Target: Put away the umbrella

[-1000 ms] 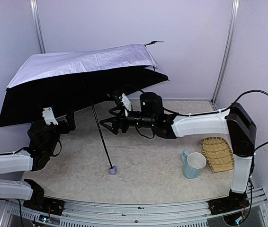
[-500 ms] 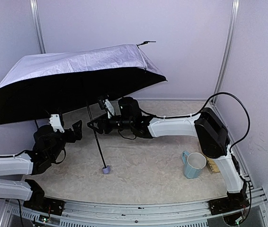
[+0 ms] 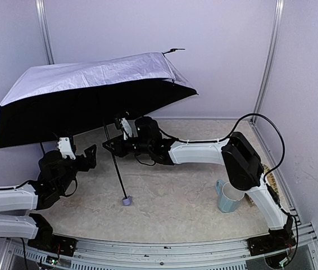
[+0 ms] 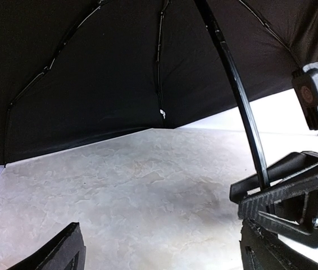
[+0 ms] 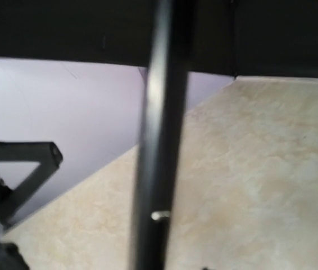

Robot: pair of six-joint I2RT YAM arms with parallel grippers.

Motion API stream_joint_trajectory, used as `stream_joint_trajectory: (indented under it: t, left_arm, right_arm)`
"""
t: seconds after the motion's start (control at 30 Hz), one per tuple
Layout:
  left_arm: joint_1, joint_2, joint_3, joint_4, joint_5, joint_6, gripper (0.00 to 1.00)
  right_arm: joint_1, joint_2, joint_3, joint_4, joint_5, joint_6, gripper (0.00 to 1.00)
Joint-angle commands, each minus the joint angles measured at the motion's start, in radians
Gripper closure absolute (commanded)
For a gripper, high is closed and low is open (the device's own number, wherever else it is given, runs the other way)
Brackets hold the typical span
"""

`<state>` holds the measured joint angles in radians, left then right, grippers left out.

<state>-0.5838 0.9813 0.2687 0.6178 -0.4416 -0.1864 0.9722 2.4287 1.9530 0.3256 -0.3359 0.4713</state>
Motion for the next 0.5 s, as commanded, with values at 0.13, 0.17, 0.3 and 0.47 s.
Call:
stream_joint_trajectory:
  t: [0.13, 0.17, 0.3, 0.47]
  left_arm:
    - [-0.008, -0.009, 0.038, -0.067, 0.089, 0.026, 0.20]
    - [-0.011, -0.012, 0.043, -0.068, 0.120, 0.031, 0.24]
    - [-0.058, -0.022, 0.053, -0.031, 0.253, 0.059, 0.34]
    - [-0.125, -0.016, 0.089, 0.026, 0.522, 0.110, 0.23]
  right_arm:
    - [-0.028, -0.058, 0.003, 0.038, -0.060, 0.113, 1.00]
    - [-0.034, -0.084, -0.024, 0.067, -0.068, 0.138, 1.00]
    - [-0.038, -0.249, -0.218, 0.288, -0.037, 0.180, 1.00]
    - [-0.031, -0.411, -0.451, 0.595, 0.026, 0.220, 1.00]
